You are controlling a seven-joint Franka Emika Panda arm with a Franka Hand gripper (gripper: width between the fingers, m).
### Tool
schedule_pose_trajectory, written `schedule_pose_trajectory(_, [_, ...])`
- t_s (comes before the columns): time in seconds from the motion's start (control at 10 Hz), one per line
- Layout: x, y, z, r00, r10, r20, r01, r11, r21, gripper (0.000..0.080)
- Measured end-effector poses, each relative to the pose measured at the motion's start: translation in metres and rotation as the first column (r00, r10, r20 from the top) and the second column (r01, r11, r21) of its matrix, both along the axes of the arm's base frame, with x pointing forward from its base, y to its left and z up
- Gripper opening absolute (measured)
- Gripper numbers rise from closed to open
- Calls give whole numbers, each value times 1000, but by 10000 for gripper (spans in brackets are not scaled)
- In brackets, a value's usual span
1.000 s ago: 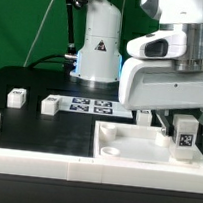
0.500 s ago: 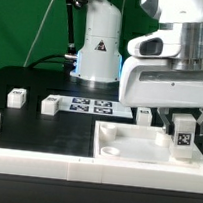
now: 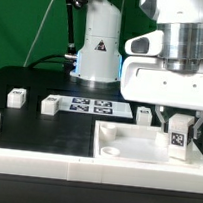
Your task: Assemble one leg
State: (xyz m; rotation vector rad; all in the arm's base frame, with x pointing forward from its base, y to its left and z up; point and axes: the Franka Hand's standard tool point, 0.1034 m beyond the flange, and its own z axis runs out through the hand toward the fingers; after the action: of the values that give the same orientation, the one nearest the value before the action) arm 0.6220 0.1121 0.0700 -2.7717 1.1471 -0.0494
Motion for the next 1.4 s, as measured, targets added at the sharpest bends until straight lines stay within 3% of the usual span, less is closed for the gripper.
schedule_pose_trajectory(0.2, [-1,1,-1,966,-255,-37,256,966,33,290])
schedule_pose_trajectory(0.7, [-2,7,-1,771,-627,-113,634,772,48,290])
schedule_pose_trajectory(0.8, [-2,9,-1,719,-682,-134,693,719,55,345])
schedule_pose_trajectory(0.9, [-2,10,-1,722,-678,-133,689,723,55,484])
schedule_pose_trajectory(1.0, [-2,9,-1,755,-643,-125,653,755,57,484])
schedule_pose_trajectory(1.1, [-1,9,0,809,-578,-108,585,808,62,613])
schedule_pose_trajectory(1.4, [0,12,2,942,-328,-67,332,942,56,647])
